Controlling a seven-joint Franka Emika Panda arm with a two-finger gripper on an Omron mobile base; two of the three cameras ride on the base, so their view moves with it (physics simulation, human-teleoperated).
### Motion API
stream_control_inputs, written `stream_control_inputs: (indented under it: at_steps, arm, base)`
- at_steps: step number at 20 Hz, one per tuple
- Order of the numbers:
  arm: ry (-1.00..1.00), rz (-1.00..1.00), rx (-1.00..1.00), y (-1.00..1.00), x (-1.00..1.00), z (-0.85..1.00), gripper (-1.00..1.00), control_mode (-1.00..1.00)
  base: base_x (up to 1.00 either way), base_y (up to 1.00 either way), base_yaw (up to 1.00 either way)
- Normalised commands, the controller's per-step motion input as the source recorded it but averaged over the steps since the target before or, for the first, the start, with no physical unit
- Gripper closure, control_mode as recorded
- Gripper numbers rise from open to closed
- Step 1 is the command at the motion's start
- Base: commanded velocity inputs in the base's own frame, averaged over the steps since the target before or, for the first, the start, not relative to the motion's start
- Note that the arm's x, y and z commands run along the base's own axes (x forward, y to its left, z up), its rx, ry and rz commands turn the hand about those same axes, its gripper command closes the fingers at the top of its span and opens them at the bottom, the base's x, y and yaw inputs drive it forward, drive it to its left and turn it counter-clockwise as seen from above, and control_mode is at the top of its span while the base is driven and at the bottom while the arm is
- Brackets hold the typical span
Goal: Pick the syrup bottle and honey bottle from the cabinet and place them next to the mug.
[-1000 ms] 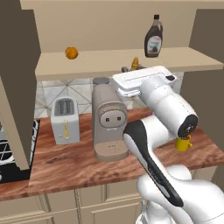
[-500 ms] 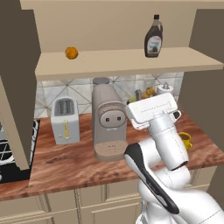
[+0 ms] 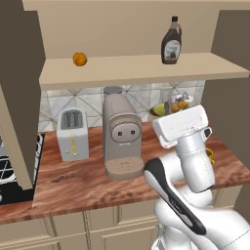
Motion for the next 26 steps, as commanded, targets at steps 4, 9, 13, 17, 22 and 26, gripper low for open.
stream_control_inputs:
  at_steps: [4, 9, 13, 17, 22, 26]
  arm:
    - [-0.21, 0.0, 0.09, -0.65, -0.81, -0.11, 1.0, -1.0]
    - [-0.18, 0.0, 0.08, -0.95, -0.79, -0.19, 1.0, -1.0]
    - [-0.07, 0.0, 0.06, -1.0, -0.91, -0.57, 1.0, -1.0]
    - [0.04, 0.0, 0.0, -0.98, -0.99, -0.95, 1.0, -1.0]
    - [0.11, 0.0, 0.0, -0.78, -0.94, -0.99, 1.0, -1.0]
    - [0.01, 0.0, 0.0, -0.74, -0.87, -0.87, 1.0, -1.0]
  base:
    - [0.0, 0.0, 0.0]
    - [0.0, 0.0, 0.0]
    - [0.0, 0.0, 0.0]
    - [0.0, 0.0, 0.0]
    - [0.0, 0.0, 0.0]
    - [0.0, 0.0, 0.0]
